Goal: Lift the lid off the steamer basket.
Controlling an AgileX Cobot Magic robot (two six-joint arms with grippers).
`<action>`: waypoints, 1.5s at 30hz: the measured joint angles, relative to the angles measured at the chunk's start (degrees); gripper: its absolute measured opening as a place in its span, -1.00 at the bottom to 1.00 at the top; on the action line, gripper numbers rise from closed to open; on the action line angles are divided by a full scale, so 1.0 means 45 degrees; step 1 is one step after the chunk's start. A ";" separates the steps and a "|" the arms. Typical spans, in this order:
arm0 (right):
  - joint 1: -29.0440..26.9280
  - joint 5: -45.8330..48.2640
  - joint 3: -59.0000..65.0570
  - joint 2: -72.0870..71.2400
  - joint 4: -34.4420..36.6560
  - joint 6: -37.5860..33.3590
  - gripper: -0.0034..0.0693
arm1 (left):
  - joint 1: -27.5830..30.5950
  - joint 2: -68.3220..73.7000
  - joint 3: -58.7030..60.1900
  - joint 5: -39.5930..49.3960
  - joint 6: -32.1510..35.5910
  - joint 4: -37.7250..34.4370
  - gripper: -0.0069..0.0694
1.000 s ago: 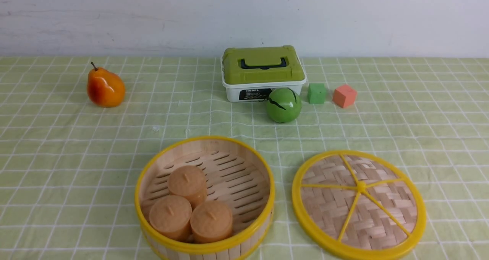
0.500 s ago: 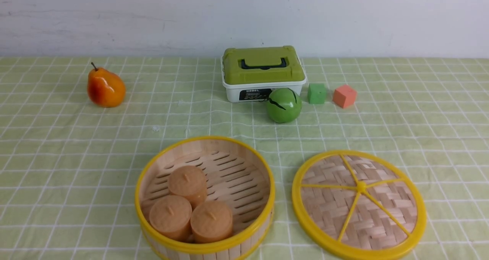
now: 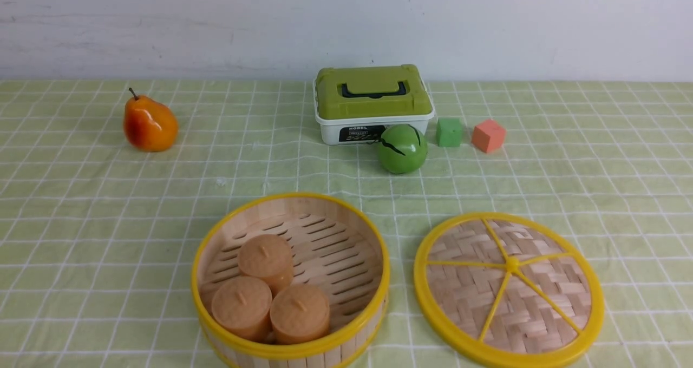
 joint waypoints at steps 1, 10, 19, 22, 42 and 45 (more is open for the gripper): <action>0.0000 0.0000 0.0000 0.0000 0.0000 0.0000 -0.77 | 0.0000 0.0000 0.0000 0.0000 0.0000 0.0000 -0.19; 0.0000 0.0000 0.0000 0.0000 0.0000 0.0000 -0.73 | 0.0000 0.0000 0.0000 0.0000 0.0000 0.0000 -0.19; 0.0000 0.0000 0.0000 0.0000 0.0000 0.0000 -0.69 | 0.0000 0.0000 0.0000 0.0000 0.0000 0.0000 -0.19; 0.0000 0.0000 0.0000 0.0000 0.0000 0.0000 -0.67 | 0.0000 0.0000 0.0000 0.0000 0.0000 0.0000 -0.19; 0.0000 0.0000 0.0000 0.0000 0.0000 0.0000 -0.60 | 0.0000 0.0000 0.0000 0.0000 0.0000 0.0000 -0.19; 0.0000 0.0000 0.0000 0.0000 0.0000 0.0000 -0.59 | 0.0000 0.0000 0.0000 0.0000 0.0000 0.0000 -0.19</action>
